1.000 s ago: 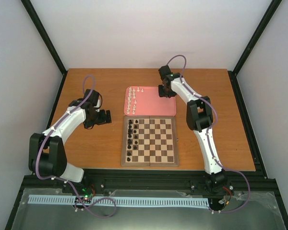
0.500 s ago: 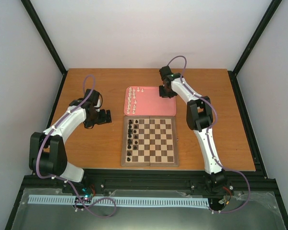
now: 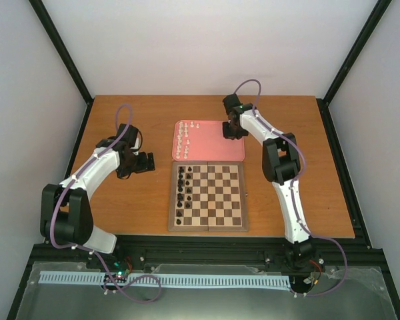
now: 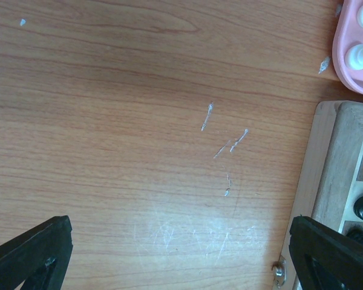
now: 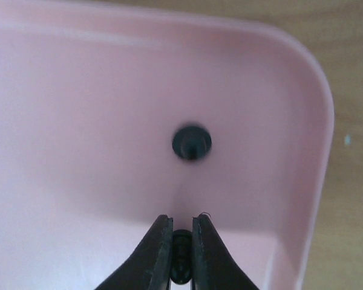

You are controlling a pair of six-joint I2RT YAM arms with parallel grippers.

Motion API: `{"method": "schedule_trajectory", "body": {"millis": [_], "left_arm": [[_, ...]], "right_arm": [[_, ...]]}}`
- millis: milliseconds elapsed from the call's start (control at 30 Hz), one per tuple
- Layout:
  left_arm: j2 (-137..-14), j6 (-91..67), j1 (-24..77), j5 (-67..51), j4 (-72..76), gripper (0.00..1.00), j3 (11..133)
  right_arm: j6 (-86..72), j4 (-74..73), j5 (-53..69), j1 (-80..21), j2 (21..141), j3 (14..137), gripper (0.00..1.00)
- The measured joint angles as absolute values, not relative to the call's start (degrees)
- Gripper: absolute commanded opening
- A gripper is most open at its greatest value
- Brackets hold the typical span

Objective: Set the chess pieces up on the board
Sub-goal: Pick up the chess piece from the storage box, then place the chess piece on the chessboard.

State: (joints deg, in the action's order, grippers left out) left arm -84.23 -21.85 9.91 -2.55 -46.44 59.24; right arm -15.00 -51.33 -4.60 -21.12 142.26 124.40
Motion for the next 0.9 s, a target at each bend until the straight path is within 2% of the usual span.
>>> {"method": "schedule_trajectory", "body": {"millis": [167,533,733,900], "left_arm": [[-83.6,-21.8,9.9,-2.5,-46.4,1.00,59.2],[-81.1,-21.8,9.9,-2.2,-46.4,1.00,59.1],[-80.4,-21.8,9.9,-2.1,-46.5,1.00,58.8],[-80.1,-21.8,9.9,-2.2,-46.7,1.00,58.8]], "right_arm": [[-15.0,-50.7,-4.4,-21.3,137.1,116.2,0.08],[-14.3,-50.3,-4.1,-23.6,127.5,108.0,0.07],[-14.4,-51.9,-3.9,-29.4,118.0,107.0,0.07],[-16.2,-54.7,-2.7,-37.6,108.9,100.2,0.08]]}}
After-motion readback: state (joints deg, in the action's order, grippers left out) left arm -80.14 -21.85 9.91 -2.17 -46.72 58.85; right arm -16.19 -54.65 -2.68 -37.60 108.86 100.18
